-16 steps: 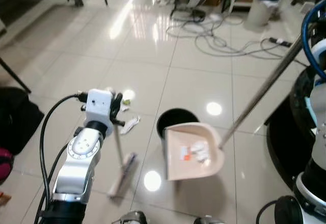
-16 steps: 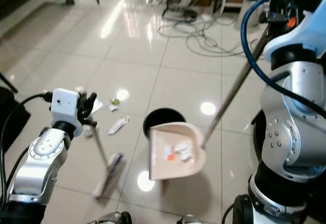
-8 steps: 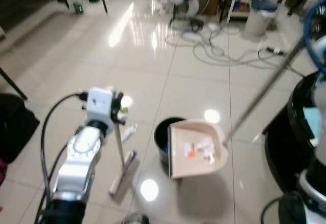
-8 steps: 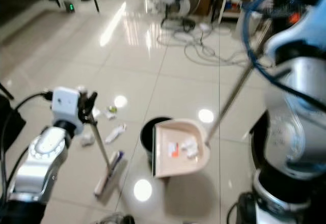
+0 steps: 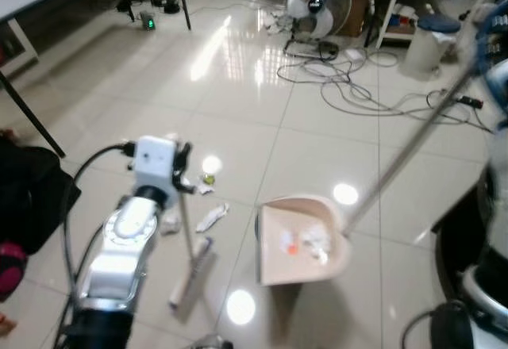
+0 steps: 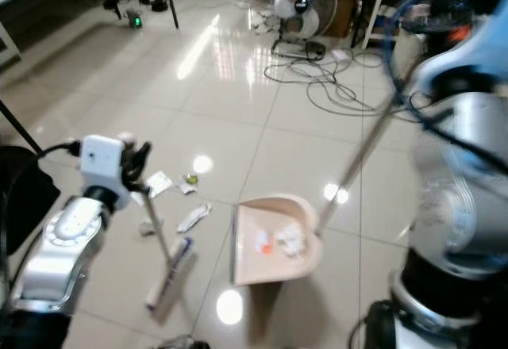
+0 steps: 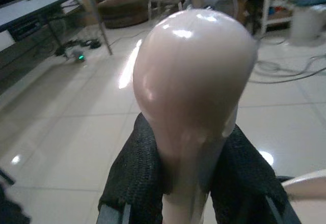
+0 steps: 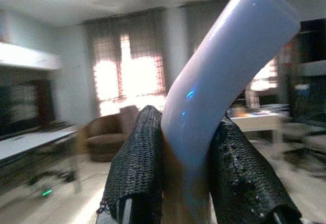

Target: Sweep floor

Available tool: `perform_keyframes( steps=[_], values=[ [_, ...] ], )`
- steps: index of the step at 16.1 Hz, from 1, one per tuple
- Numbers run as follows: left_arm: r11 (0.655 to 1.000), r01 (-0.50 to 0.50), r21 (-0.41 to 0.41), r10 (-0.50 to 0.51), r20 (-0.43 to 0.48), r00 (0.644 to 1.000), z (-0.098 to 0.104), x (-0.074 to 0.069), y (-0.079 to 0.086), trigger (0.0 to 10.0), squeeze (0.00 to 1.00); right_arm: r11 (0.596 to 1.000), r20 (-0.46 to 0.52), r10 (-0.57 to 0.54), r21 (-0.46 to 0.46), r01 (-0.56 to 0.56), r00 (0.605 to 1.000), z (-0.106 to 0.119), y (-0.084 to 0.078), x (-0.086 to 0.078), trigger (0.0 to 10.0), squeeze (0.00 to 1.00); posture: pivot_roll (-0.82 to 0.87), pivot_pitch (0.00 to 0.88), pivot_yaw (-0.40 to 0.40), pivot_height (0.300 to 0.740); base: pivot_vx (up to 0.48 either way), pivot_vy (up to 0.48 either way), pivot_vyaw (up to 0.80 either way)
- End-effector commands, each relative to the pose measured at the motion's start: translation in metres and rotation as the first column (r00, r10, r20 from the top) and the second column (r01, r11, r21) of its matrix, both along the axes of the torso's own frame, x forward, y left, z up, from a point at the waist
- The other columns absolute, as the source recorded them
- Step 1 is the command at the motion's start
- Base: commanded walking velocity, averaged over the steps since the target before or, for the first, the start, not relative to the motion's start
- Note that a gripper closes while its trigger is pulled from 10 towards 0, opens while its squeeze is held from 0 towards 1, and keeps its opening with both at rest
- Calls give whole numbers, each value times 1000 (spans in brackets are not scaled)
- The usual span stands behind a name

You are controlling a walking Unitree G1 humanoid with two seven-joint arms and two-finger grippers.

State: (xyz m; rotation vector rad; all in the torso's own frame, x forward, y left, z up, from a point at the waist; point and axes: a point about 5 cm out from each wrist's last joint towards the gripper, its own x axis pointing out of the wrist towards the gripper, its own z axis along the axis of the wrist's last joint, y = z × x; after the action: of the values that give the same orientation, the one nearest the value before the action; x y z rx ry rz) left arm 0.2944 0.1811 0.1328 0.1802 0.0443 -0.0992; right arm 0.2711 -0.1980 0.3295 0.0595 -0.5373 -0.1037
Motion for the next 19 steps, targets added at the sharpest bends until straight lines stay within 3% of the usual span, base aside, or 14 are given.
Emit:
perform_keyframes(
  steps=[1, 5, 11, 19],
  values=[
    [1000, 11, 18, -12, 37, 999, 8, 2, -3, 10000, 0, 1000, 43, -29, 12, 29, 999, 6, -6, -6, 10000, 0, -119, 90, 42, 740, 371, 0, 0],
    [1000, -11, 27, 11, -7, 1000, 2, 4, -2, 10000, 0, 998, 48, -58, 19, 57, 997, 5, -11, -5, 10000, 0, -121, 87, 48, 740, 80, 0, 0],
    [1000, -5, 20, 5, 32, 999, 6, 3, -3, 10000, 0, 997, 86, -58, -39, 62, 995, 0, -7, -2, 10000, 0, -115, 77, 36, 740, 0, 0, 0],
    [1000, -1, 18, 1, 29, 1000, 5, 2, -4, 10000, 0, 976, 219, 24, -216, 24, 975, 2, 24, 6, 10000, 0, -106, 69, 29, 740, 0, 0, 0]
  ],
)
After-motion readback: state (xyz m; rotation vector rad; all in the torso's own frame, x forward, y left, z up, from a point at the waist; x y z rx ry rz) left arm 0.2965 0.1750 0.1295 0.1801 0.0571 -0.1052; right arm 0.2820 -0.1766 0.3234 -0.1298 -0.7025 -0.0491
